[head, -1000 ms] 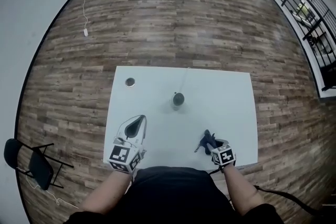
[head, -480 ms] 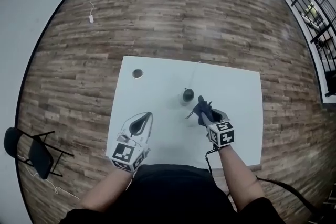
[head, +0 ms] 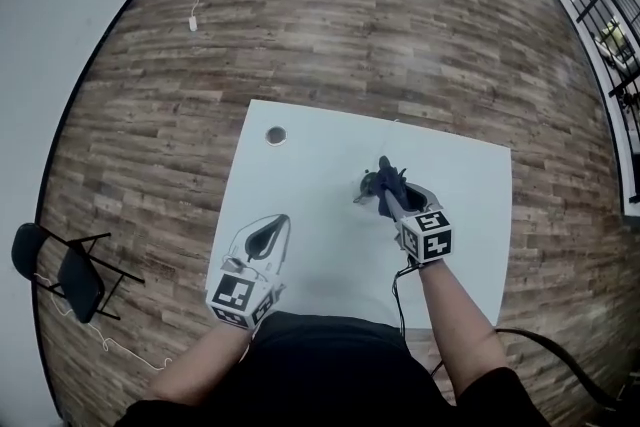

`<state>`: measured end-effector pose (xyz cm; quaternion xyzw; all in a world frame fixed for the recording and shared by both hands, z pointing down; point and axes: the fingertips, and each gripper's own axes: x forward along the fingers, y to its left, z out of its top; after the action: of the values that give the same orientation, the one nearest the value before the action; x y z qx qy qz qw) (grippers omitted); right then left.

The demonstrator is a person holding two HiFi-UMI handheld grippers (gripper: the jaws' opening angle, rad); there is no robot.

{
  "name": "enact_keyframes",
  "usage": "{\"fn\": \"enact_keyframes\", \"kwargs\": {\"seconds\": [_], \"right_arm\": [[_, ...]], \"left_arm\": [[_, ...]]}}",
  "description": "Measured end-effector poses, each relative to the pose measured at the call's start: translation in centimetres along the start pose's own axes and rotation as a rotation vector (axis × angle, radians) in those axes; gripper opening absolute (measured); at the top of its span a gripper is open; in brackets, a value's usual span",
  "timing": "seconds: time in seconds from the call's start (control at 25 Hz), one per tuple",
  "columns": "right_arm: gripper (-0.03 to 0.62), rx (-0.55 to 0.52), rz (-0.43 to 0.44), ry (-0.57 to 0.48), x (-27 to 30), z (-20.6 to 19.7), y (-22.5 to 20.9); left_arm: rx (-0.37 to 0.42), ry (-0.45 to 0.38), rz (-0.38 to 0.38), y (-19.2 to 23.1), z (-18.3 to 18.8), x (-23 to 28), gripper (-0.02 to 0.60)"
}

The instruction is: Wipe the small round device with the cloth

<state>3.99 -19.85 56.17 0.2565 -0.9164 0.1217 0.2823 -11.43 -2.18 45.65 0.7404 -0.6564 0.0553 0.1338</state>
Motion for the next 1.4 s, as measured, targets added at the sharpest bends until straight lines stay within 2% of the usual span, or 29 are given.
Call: {"fn": "enact_keyframes", "kwargs": {"seconds": [0.12, 0.52, 1.16, 1.4], "right_arm": [[0.120, -0.014, 0.016, -0.001, 0.9, 0.3, 0.2], [0.120, -0.027, 0.043, 0.048, 3.4, -0.7, 0.4], [0.120, -0.114, 0.141, 0.074, 4.7, -1.0, 4.0], [0.120, -0.126, 0.184, 0.107, 4.8, -2.4, 5.4]], "left_arm": [[-0.023, 0.000, 0.021, 0.1, 0.0, -0.7, 0.006], [-0.022, 0.031, 0.080, 0.7, -0.8, -2.7, 0.006], [-0.071, 0.032, 0.142, 0.5, -1.2, -4.7, 0.006], [-0.100, 0.024, 0.176, 0.4, -1.3, -6.0, 0.006]]}}
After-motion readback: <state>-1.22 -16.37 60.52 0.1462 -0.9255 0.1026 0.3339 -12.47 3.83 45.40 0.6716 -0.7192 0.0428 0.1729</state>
